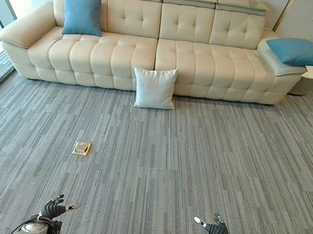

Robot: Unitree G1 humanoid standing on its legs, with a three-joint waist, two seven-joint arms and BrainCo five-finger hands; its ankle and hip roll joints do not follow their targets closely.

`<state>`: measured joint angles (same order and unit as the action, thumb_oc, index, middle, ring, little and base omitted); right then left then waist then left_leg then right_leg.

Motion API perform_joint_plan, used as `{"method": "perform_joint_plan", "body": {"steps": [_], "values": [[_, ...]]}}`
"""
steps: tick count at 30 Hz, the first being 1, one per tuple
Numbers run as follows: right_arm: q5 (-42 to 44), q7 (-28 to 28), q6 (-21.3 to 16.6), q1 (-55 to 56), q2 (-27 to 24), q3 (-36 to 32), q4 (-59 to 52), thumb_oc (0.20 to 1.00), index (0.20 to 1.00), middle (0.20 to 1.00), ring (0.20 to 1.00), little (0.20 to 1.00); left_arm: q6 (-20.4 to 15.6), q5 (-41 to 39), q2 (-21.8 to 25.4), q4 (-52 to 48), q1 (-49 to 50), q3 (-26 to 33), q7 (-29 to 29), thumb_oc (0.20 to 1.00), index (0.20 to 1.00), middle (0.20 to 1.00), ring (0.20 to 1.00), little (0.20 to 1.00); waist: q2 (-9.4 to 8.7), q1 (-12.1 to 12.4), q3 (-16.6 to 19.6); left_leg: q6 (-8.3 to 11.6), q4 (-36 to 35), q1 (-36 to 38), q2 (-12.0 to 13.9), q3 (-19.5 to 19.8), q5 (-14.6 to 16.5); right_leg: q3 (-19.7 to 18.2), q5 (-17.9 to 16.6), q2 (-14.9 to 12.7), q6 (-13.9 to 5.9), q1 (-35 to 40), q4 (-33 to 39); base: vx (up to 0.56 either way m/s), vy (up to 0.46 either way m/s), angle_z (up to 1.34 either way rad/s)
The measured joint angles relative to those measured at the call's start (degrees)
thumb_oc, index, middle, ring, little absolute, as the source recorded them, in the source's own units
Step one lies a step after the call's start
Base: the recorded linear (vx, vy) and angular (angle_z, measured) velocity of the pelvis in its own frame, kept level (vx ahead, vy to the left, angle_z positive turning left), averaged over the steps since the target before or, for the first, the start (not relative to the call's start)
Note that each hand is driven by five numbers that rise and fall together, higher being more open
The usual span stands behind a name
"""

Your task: Pick up all the scattered cushions and arrange them neatly on the sofa.

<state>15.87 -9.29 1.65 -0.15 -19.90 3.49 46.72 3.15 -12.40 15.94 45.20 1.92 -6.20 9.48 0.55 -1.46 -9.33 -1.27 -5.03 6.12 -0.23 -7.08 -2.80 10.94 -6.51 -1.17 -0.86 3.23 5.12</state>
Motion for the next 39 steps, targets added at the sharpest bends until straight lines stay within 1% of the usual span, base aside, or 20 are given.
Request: {"method": "perform_joint_plan", "body": {"steps": [8, 11, 15, 19, 21, 26, 29, 39], "values": [[0.03, -0.09, 0.0, 0.42, 1.09, 0.0, -0.2, 1.0, 1.0, 1.0, 1.0, 1.0, 0.05, -0.01, -0.18, 0.01, 0.26, -0.06, -0.01, 1.0, 1.0, 1.0, 1.0, 1.0, -0.02, -0.01, 0.04, 0.14, 0.0, 0.64, 0.02, 0.03, 0.1, 0.01, -0.05, 0.03, -0.02, 0.66, 0.0, 0.0, 0.0, 0.0], [0.05, -0.25, 0.0, 0.91, 1.53, 0.0, -0.15, 1.0, 1.0, 1.0, 1.0, 1.0, 0.06, -0.01, -0.18, 0.01, 0.26, -0.1, 0.03, 1.0, 1.0, 1.0, 1.0, 1.0, -0.29, 0.05, 0.28, 0.14, 0.0, 0.73, 0.01, -0.02, 0.11, -0.03, -0.04, 0.03, -0.01, 0.72, 0.0, 0.0, 0.0, 0.0], [0.06, -0.3, 0.01, 1.17, 2.19, 0.08, 0.2, 1.0, 1.0, 1.0, 1.0, 1.0, 0.05, -0.01, -0.18, 0.43, 0.17, -0.34, 0.07, 1.0, 1.0, 1.0, 1.0, 1.0, -0.72, 0.1, 0.96, 0.13, 0.0, 0.8, 0.0, -0.03, 0.11, -0.04, -0.09, 0.02, 0.01, 0.78, 0.0, 0.0, 0.0, 0.0], [0.04, -0.3, 0.07, 1.2, 2.26, 0.32, 2.04, 1.0, 1.0, 1.0, 1.0, 1.0, 0.66, 0.01, -0.18, 2.86, 0.34, -0.41, 0.34, 1.0, 1.0, 1.0, 1.0, 1.0, -1.09, 0.12, 2.47, 0.15, -0.01, 0.77, 0.01, -0.01, 0.13, -0.01, -0.07, 0.02, 0.03, 0.78, 0.0, 0.0, 0.0, 0.0], [0.04, -0.31, 0.08, 1.08, 2.27, 0.33, 2.9, 1.0, 1.0, 1.0, 1.0, 1.0, 0.67, 0.01, -0.19, 2.94, 0.53, -0.42, 0.57, 1.0, 1.0, 1.0, 1.0, 1.0, -1.15, 0.18, 2.54, 0.21, -0.01, 0.62, 0.01, 0.1, 0.21, 0.05, -0.07, 0.01, 0.03, 0.9, 0.0, 0.0, 0.0, 0.0], [-0.1, -0.49, 0.12, 1.23, 2.29, 0.49, 3.5, 1.0, 1.0, 1.0, 1.0, 1.0, 0.75, -0.03, -0.2, 3.28, 2.14, -0.39, 0.85, 1.0, 1.0, 1.0, 1.0, 1.0, -1.05, 0.25, 2.98, 0.36, -0.03, -0.04, -0.01, 0.74, 0.35, 0.5, -0.11, -0.03, 0.1, 0.55, -0.01, 0.01, -0.011, 0.06], [-0.13, -0.6, 0.16, 2.07, 2.29, 0.51, 3.59, 1.0, 1.0, 1.0, 1.0, 1.0, 0.92, -0.08, -0.21, 3.48, 2.55, -0.31, 1.37, 1.0, 1.0, 1.0, 1.0, 1.0, -1.26, 0.26, 3.21, 0.34, -0.03, -0.34, -0.04, 1.93, 0.35, 1.7, 0.14, -0.12, 0.44, 0.64, 0.0, 0.02, -0.011, 0.17], [-1.07, -1.83, 0.3, 3.73, 3.37, 0.52, 3.57, 1.0, 1.0, 1.0, 1.0, 1.0, 1.05, -0.11, -0.77, 3.34, 2.97, -0.33, 2.19, 1.0, 1.0, 1.0, 1.0, 1.0, -0.68, 0.34, 3.49, 0.41, -0.03, -0.35, -0.02, 1.91, 0.32, 1.74, 0.16, -0.1, 0.43, 0.63, 0.0, 0.01, -0.003, 0.01]]}}
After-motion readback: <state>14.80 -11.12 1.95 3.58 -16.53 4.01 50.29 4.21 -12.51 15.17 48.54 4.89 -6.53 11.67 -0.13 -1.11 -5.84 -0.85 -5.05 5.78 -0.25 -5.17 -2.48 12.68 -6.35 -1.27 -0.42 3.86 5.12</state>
